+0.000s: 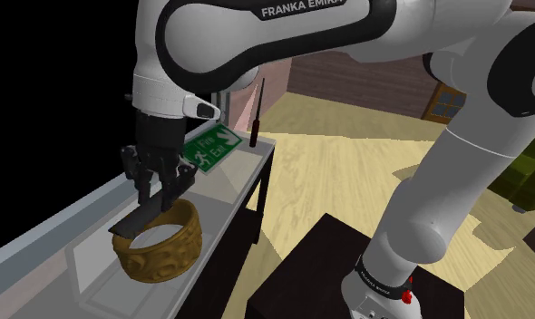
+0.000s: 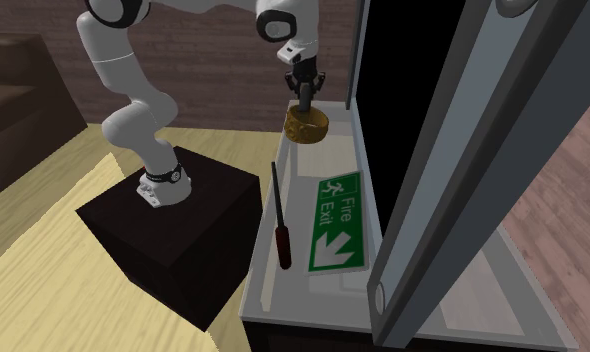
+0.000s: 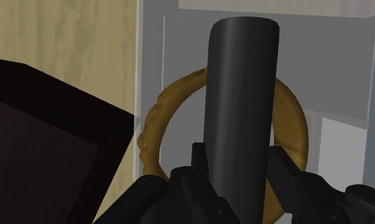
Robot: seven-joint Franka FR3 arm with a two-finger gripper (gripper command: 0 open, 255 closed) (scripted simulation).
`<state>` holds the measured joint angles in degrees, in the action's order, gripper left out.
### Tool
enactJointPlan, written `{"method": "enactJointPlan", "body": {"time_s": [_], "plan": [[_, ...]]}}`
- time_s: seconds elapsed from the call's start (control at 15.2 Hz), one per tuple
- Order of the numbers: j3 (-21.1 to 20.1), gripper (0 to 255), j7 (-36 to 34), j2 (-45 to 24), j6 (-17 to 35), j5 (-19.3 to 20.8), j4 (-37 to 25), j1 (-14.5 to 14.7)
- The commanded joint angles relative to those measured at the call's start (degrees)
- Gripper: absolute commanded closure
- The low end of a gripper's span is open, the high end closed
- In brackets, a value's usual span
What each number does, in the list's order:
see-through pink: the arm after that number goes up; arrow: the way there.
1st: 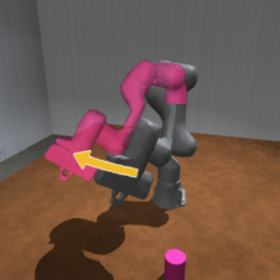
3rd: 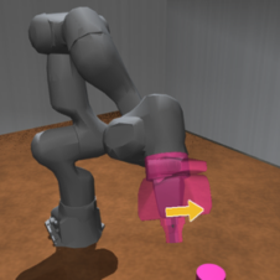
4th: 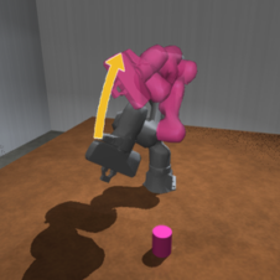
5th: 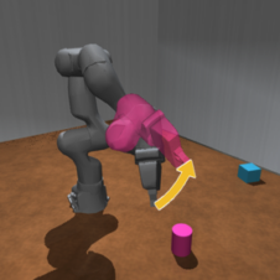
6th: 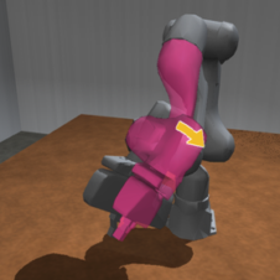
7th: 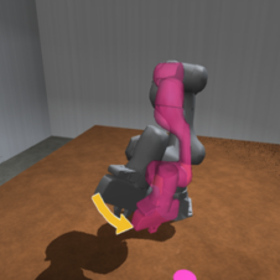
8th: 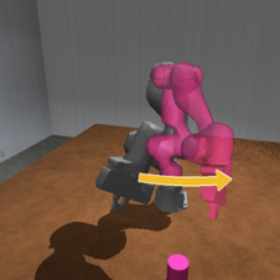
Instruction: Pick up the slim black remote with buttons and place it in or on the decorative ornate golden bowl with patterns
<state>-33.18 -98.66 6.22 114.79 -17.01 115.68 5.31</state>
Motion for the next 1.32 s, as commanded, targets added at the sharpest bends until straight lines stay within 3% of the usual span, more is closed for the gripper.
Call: {"method": "enactJointPlan", "body": {"time_s": [0.0, 0.4, 0.92, 0.99, 1.25], "plan": [[-0.18, 255, 0.08, -0.36, 1.52, 0.01, 1.14, 0.10], [-0.61, 255, 0.54, -1.73, 5.97, 0.18, 4.39, 0.29], [-0.60, 255, 0.54, -1.73, 5.97, 0.18, 4.39, 0.30], [-0.61, 0, 0.54, -1.73, 5.97, 0.17, 4.40, 0.30], [-0.61, 0, 0.53, -1.73, 5.97, 0.18, 4.39, 0.30]]}}
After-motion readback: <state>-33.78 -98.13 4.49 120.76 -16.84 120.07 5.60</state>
